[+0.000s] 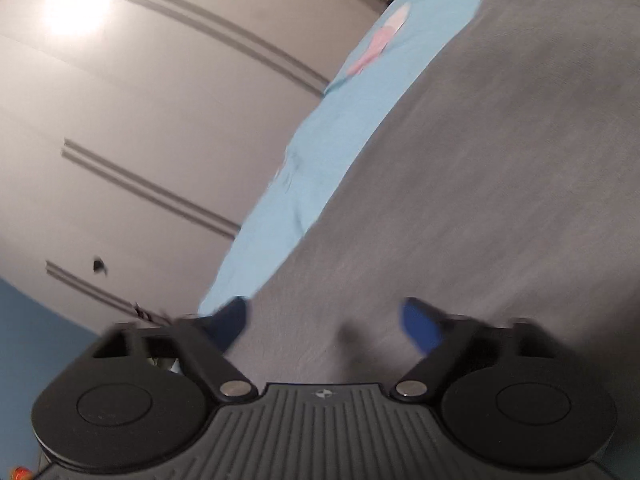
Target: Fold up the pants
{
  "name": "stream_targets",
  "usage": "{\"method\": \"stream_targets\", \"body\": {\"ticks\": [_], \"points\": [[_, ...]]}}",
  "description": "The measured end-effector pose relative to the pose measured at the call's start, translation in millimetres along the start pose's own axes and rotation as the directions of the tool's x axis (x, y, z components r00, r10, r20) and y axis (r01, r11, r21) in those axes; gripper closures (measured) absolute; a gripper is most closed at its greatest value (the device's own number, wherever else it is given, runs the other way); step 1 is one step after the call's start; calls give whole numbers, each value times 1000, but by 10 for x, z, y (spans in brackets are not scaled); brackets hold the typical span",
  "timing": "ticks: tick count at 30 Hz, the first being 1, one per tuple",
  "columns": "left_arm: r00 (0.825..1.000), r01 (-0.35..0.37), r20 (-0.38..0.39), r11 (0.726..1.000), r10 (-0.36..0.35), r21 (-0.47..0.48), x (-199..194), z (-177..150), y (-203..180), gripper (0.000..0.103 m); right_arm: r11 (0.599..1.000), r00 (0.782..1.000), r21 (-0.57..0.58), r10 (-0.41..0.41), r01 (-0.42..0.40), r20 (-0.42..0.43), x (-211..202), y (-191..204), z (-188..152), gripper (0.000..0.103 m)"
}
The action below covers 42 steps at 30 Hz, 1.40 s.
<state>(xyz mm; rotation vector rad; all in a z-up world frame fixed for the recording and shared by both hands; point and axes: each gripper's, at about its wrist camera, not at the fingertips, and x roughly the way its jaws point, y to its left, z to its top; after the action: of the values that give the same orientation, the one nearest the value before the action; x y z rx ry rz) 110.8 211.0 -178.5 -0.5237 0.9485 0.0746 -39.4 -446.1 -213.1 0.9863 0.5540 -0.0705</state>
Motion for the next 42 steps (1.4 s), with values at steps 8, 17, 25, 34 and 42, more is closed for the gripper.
{"method": "stream_targets", "body": {"ticks": [8, 17, 25, 34, 42], "points": [[999, -47, 5, 998, 47, 32, 66, -8, -70, 1, 964, 921, 95, -264, 247, 287, -379, -158, 797, 41], [993, -113, 7, 982, 114, 150, 167, -57, -255, 1, 979, 971, 22, -202, 201, 129, 246, -264, 787, 102], [996, -87, 5, 990, 87, 113, 151, -27, -202, 1, 871, 765, 50, -455, 488, 456, -945, -75, 306, 24], [1000, -3, -22, 999, 4, 54, 0, -27, -86, 1, 927, 852, 339, -304, 160, 427, -1500, -777, -546, 25], [999, 44, -3, 999, -44, -10, -111, -9, 3, 1, 907, 877, 421, -227, 31, 424, -1283, -885, -383, 40]]}}
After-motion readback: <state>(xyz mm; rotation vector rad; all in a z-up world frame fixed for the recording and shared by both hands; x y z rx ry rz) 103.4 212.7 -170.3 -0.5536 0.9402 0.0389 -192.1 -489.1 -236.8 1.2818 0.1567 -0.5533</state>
